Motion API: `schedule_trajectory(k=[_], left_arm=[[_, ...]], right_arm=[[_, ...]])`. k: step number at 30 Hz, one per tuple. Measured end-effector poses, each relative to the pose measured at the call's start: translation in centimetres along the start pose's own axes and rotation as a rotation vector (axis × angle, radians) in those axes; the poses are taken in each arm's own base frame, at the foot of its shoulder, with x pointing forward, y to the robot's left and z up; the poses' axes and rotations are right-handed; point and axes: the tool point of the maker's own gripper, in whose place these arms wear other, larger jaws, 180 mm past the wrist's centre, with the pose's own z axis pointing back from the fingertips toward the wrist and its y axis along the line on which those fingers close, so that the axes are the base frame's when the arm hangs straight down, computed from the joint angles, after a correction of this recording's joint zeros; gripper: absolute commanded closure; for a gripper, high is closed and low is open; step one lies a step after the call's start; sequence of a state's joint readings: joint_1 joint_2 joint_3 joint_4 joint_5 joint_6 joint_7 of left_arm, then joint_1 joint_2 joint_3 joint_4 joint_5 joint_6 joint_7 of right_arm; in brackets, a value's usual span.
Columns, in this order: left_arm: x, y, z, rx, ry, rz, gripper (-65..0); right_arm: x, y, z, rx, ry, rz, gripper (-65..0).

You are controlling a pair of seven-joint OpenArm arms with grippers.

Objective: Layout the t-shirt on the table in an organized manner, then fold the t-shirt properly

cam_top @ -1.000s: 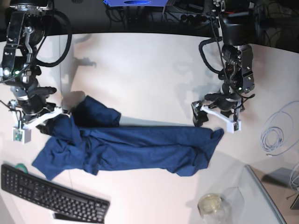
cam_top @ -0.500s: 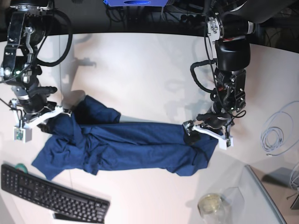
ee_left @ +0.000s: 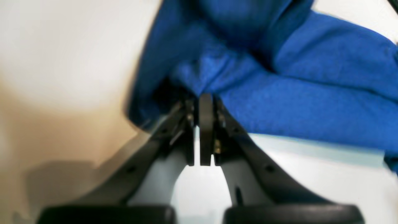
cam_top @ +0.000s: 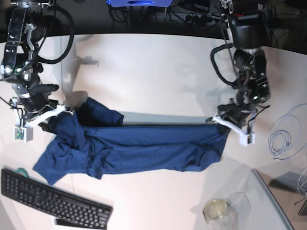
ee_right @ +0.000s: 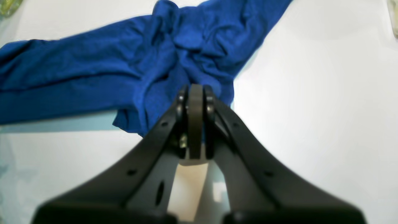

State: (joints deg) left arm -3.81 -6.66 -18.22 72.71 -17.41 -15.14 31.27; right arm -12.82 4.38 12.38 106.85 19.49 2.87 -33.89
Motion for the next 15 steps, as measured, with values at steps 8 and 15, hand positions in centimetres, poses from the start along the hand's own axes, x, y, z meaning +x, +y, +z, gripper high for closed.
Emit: schedule_trajectory(k=[8,15], left_arm=[[-1.0,3.6,8.3,0.132,0.072,-0.078,0.0],[4.6,-1.1,4.2,0.01,0.004,-0.144,0.0]], right_arm=[[-3.4,-3.2,2.1,-0.083,0.072,-0.017,0.0],[1.6,-3.8,-2.8,-0.073,0.045,-0.013,0.0]])
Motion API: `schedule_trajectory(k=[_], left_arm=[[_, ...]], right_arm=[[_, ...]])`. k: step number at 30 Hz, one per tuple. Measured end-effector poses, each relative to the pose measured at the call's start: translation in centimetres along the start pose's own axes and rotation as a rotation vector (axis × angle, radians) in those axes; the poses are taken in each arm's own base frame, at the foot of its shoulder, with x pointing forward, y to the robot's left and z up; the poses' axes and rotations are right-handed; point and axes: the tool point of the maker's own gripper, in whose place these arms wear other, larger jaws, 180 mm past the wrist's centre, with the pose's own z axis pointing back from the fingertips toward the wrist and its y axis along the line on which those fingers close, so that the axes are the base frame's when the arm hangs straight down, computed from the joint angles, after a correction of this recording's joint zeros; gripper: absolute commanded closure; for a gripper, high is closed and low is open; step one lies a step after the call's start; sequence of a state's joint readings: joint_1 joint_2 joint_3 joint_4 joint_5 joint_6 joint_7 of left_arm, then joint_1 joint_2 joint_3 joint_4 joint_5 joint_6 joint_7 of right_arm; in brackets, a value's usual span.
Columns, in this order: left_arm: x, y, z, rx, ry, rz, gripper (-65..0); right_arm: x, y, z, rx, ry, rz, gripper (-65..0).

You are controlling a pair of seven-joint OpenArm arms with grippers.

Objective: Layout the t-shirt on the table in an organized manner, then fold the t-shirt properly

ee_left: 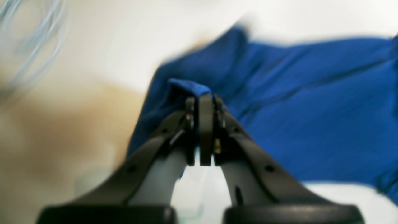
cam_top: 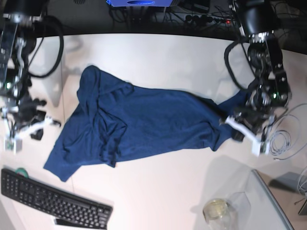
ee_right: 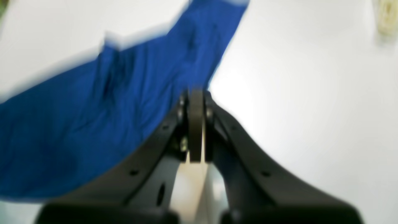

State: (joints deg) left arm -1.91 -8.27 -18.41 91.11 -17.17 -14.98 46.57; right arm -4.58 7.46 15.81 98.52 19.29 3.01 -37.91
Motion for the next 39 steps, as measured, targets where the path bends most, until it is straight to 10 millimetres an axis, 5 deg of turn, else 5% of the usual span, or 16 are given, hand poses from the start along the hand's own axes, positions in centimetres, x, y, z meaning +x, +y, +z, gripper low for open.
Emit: schedule_trajectory(k=[3,5,10,12,16,21,30,35,39], left_arm=[[0.6,-1.7,-1.1,-0.026,0.042,0.025,0.0],[-0.1,-1.5,-1.1,-0.01,0.058,0.04,0.0],[-5.0,-0.7,-0.5,0.018,0.167,0.043,0.0],[-6.4,-0.3,0.0,0.019,0.197,0.032,0.0],[-7.0,1.5,0.6,0.062,0.218,0.005,0.0],[-7.5,1.3,0.7,0.05,0.224,0.004,0.0],[-7.7,1.4,0.8,0.052,0.229,0.005,0.0],[-8.1,2.1,1.1,0.066,0.241,-0.01,0.0],[-8.4,2.1,1.2,0.066,0.246,-0.009,0.0]], right_arm=[[-0.6,-0.2,-1.5,-0.002,0.113,-0.024,-1.8],[-2.1,0.4,-1.1,0.014,0.165,-0.037,-9.9],[-10.2,3.8,1.1,0.057,0.287,-0.132,-32.0],[-11.8,5.1,1.6,0.077,0.282,-0.176,-32.9],[-11.9,4.6,1.3,0.053,0.215,-0.19,-33.3],[-16.3,4.3,-0.9,0.038,0.351,-0.228,-33.5],[-16.2,6.1,-0.5,0.134,0.339,-0.17,-33.9],[-14.9,6.9,0.4,0.196,0.287,-0.156,-45.8],[-18.2,8.1,0.0,0.264,0.345,-0.245,-45.0]])
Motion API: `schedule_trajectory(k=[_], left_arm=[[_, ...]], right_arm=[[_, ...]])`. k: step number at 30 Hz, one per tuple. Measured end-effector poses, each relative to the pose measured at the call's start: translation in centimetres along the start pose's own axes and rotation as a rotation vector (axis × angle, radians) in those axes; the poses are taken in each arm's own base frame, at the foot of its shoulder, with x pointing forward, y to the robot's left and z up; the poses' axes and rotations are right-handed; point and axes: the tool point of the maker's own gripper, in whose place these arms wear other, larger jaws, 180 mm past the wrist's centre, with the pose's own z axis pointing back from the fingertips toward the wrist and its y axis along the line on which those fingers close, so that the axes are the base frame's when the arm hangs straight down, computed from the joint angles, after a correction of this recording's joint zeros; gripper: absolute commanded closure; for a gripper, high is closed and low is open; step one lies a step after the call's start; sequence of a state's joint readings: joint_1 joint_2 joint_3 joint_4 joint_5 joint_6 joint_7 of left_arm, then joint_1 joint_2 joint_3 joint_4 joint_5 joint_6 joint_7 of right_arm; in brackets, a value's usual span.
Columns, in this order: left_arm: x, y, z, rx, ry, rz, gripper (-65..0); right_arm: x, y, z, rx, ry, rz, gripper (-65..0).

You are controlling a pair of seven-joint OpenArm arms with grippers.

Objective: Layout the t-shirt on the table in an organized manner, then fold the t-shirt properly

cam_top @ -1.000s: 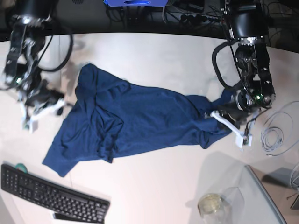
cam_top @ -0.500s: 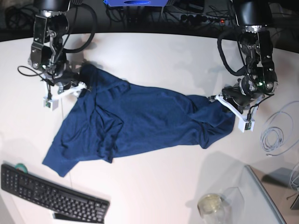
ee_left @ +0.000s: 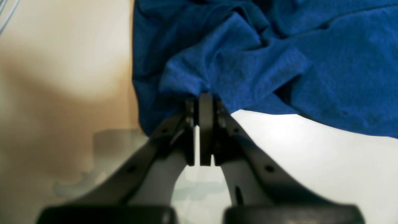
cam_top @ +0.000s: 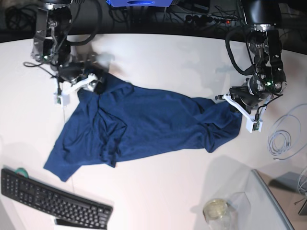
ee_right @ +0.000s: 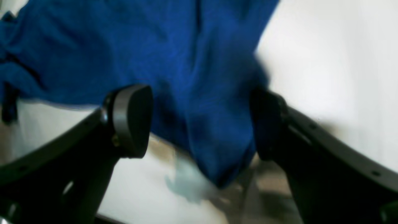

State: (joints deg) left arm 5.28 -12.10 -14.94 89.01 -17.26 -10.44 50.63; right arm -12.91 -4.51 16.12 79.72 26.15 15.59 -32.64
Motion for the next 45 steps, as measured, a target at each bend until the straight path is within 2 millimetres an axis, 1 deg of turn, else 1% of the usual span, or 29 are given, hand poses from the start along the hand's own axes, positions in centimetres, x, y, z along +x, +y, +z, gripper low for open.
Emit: schedule_trajectory(k=[1,3,5,6,8,9,10,11,13,15,17,18,19,21,23,25,26,28,29,31,33,34,35,36,37,39,41,42,45], left_arm=[[0.0,0.0,0.0,-0.001,-0.002,0.0,0.0],[-0.2,0.2,0.1,0.002,0.004,-0.004,0.0],[-0.4,0.2,0.1,0.006,0.007,-0.004,0.0],[-0.4,0.2,0.1,0.006,0.007,-0.003,0.0],[-0.3,0.2,0.1,0.005,0.005,-0.003,0.0],[-0.3,0.3,0.1,0.005,0.006,-0.004,0.0],[-0.3,0.3,0.1,0.005,0.006,-0.003,0.0],[-0.3,0.3,0.1,0.005,0.006,-0.003,0.0],[-0.2,0.7,0.3,0.011,-0.001,0.013,0.0],[0.2,1.6,0.7,0.032,-0.015,0.026,0.0],[1.5,1.9,1.7,0.053,-0.051,0.007,0.0],[2.6,1.6,2.4,0.046,-0.085,-0.005,0.0],[3.6,1.3,3.0,0.042,-0.122,-0.018,0.0],[5.3,0.5,3.5,0.026,-0.17,-0.032,0.0],[6.3,-0.3,3.0,0.013,-0.171,-0.043,0.0],[8.2,-1.5,2.1,-0.011,-0.182,-0.073,0.0],[9.6,-2.2,1.7,-0.026,-0.195,-0.083,0.0],[12.2,-4.1,0.4,-0.079,-0.215,-0.088,0.0],[13.3,-4.8,-0.5,-0.097,-0.211,-0.084,0.0],[15.0,-5.5,-2.2,-0.106,-0.18,-0.093,0.0],[17.7,-6.0,-3.3,-0.107,-0.178,-0.105,0.0],[20.0,-6.7,-3.4,-0.116,-0.216,-0.105,0.0],[22.5,-7.3,-3.0,-0.131,-0.271,-0.105,0.0],[25.4,-7.9,-2.4,-0.143,-0.323,-0.1,0.0],[27.8,-8.4,-1.4,-0.155,-0.367,-0.1,0.0],[33.2,-9.0,1.5,-0.17,-0.478,-0.096,0.0],[37.0,-9.3,4.5,-0.172,-0.572,-0.107,0.0],[38.4,-9.4,5.9,-0.17,-0.614,-0.114,0.0],[40.8,-10.5,10.0,-0.173,-0.724,-0.154,0.0]], right_arm=[[-0.4,0.0,-0.2,0.011,0.004,-0.024,-42.9],[-0.3,-0.2,-0.6,0.016,0.003,-0.032,-38.1],[-0.5,-0.2,-0.8,0.016,0.009,-0.036,-31.2],[-0.7,-0.2,-0.8,0.016,0.015,-0.039,-24.6],[-1.5,-0.4,-0.7,0.005,0.04,-0.034,-6.3],[-1.8,-0.4,-0.6,0.006,0.05,-0.035,0.0],[-1.8,-0.5,-0.3,0.0,0.054,-0.024,0.0],[-1.9,-0.5,0.0,-0.012,0.066,-0.013,-2.1],[-1.5,-0.4,1.2,-0.034,0.051,0.018,0.0],[-0.1,0.2,3.2,-0.036,0.014,0.062,-0.3],[2.5,1.5,5.1,-0.027,-0.046,0.124,-0.3],[4.2,2.3,6.1,-0.021,-0.095,0.154,-0.3],[5.5,3.2,6.9,-0.004,-0.128,0.181,-0.3],[7.5,4.4,7.8,0.013,-0.186,0.213,-0.5],[8.9,4.2,7.4,-0.007,-0.169,0.244,-0.5],[12.5,4.2,6.6,0.004,-0.214,0.279,-0.5],[14.7,4.0,6.0,-0.003,-0.228,0.293,-0.5],[18.4,3.1,4.6,-0.014,-0.229,0.297,-0.5],[20.0,2.5,3.9,-0.03,-0.222,0.291,-0.5],[22.1,1.1,2.5,-0.052,-0.189,0.262,-0.5],[25.6,0.5,2.4,-0.073,-0.191,0.263,-0.5],[27.9,0.8,3.0,-0.074,-0.217,0.272,-0.5],[30.5,1.3,4.0,-0.077,-0.262,0.284,-0.5],[33.6,2.2,5.7,-0.078,-0.33,0.306,-0.5],[36.2,3.1,7.3,-0.069,-0.391,0.322,-0.5],[41.4,5.0,11.9,-0.081,-0.539,0.378,-0.5],[44.5,6.7,16.2,-0.085,-0.655,0.44,-0.6],[45.8,7.5,18.1,-0.091,-0.707,0.459,-0.6],[47.9,9.7,22.6,-0.098,-0.818,0.521,-0.2]])
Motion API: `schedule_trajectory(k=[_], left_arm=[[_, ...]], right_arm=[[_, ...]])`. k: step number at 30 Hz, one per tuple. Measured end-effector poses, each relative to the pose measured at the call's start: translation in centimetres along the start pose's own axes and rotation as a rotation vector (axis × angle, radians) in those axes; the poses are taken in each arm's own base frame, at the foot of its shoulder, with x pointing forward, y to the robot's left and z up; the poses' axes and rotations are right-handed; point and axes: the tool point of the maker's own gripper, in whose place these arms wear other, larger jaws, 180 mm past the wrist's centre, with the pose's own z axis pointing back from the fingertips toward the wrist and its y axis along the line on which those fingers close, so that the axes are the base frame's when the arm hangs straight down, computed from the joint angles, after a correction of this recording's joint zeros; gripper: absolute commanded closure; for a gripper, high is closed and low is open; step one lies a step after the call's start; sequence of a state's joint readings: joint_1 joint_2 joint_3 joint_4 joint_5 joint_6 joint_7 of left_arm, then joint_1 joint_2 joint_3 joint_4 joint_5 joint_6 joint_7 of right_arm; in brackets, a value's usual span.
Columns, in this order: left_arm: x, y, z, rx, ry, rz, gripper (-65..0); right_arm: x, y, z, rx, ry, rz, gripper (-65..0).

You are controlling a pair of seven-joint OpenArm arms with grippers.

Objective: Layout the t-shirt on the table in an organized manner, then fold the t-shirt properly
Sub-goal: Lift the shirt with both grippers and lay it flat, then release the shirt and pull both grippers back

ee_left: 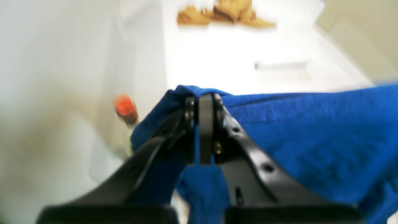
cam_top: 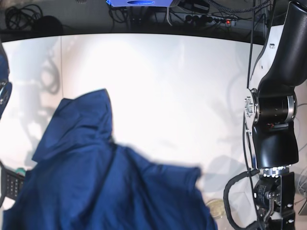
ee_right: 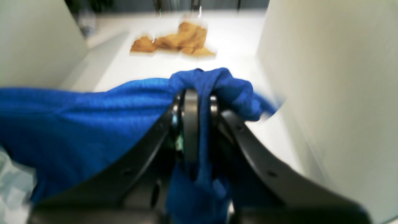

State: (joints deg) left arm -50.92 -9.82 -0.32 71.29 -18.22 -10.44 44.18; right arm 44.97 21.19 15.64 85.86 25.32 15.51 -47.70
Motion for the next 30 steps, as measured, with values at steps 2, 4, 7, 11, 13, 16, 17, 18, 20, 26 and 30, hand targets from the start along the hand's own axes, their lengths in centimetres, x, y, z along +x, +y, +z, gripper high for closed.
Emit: schedule_trajectory(k=[2,4,7,11,13,16,17,18,20,26,30], left_arm=[[2.3,-1.0,1.8,-0.01,-0.083,-0.041,0.0],[2.5,-1.2,4.2,-0.011,-0.097,-0.074,0.0],[-2.0,-0.1,7.2,0.034,-0.038,-0.054,0.0],[-13.3,-0.1,11.1,0.061,0.175,-0.035,0.0],[-18.2,-1.1,12.9,0.04,0.268,-0.014,0.0],[-26.4,-1.9,16.2,0.033,0.459,0.016,0.0],[-28.6,-1.9,17.4,0.042,0.519,0.027,0.0],[-30.5,-2.0,18.5,0.043,0.567,0.032,0.0],[-32.9,-2.4,19.8,0.035,0.59,0.055,0.0],[-39.1,-1.6,23.6,0.056,0.712,0.081,0.0],[-40.7,-1.1,24.7,0.077,0.715,0.096,0.0]], right_arm=[[2.6,0.4,1.7,0.006,-0.074,0.084,-0.2],[3.9,0.6,3.5,0.001,-0.124,0.164,-0.2],[-0.7,1.0,5.6,-0.003,-0.046,0.219,-0.2],[-16.0,2.2,9.3,0.012,0.256,0.096,-0.2],[-22.2,2.8,11.9,0.0,0.369,-0.017,-0.2],[-30.7,4.9,15.7,0.003,0.506,-0.162,-0.2],[-33.1,5.6,16.7,0.001,0.547,-0.209,-0.2],[-35.5,6.4,17.8,0.0,0.582,-0.257,-0.2],[-39.3,7.7,20.3,-0.008,0.651,-0.328,-0.2],[-44.0,8.2,23.6,-0.047,0.756,-0.401,-0.2],[-44.9,8.2,25.4,-0.057,0.791,-0.407,0.0]])
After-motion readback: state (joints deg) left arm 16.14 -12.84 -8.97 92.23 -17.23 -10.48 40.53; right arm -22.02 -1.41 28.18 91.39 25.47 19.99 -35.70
